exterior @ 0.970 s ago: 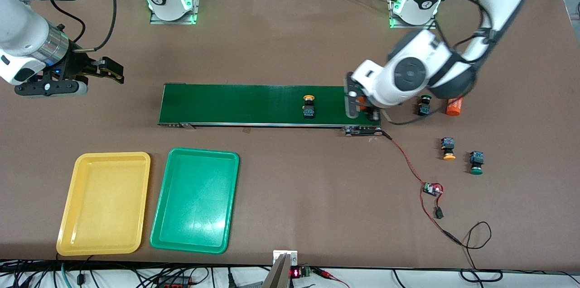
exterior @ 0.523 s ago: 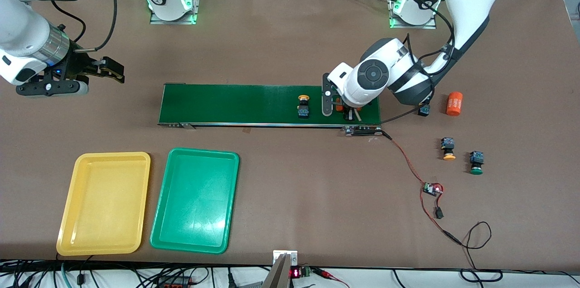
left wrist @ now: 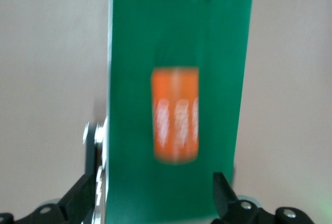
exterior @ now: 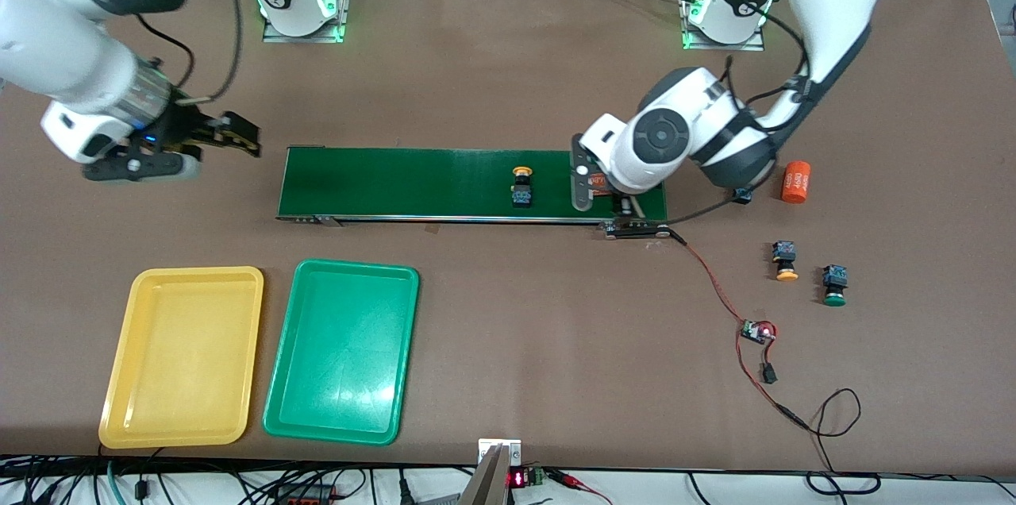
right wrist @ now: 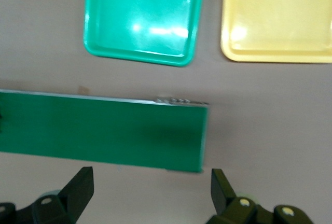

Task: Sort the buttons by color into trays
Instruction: 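Reach the right gripper to the yellow button while the left grasps another, then grasp the yellow button with the right gripper while the left places another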

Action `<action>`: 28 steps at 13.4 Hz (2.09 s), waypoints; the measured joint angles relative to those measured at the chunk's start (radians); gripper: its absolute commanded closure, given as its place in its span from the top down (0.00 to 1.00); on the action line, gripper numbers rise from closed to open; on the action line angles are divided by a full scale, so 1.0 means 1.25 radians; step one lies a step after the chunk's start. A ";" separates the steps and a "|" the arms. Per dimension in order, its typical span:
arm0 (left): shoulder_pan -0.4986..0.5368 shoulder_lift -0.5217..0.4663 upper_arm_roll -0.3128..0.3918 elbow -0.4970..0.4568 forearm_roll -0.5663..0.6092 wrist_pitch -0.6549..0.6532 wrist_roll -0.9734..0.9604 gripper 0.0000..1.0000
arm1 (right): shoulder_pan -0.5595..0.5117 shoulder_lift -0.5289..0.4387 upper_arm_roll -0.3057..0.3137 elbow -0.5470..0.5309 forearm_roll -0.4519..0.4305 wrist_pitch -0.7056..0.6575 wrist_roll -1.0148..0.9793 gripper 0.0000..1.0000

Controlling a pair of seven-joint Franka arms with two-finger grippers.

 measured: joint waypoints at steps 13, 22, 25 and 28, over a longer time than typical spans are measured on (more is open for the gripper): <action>0.216 0.023 0.115 0.074 0.171 -0.048 -0.404 1.00 | 0.266 0.184 0.003 -0.005 -0.050 0.255 0.401 1.00; 0.326 0.153 0.144 -0.019 0.175 0.186 -0.674 0.33 | 0.335 0.263 0.031 -0.005 -0.153 0.312 0.570 1.00; 0.327 0.150 0.142 -0.018 0.177 0.189 -0.679 0.11 | 0.337 0.276 0.034 -0.004 -0.163 0.318 0.570 1.00; 0.327 0.145 0.105 -0.015 0.177 0.156 -0.705 0.11 | 0.343 0.281 0.036 -0.004 -0.163 0.319 0.570 1.00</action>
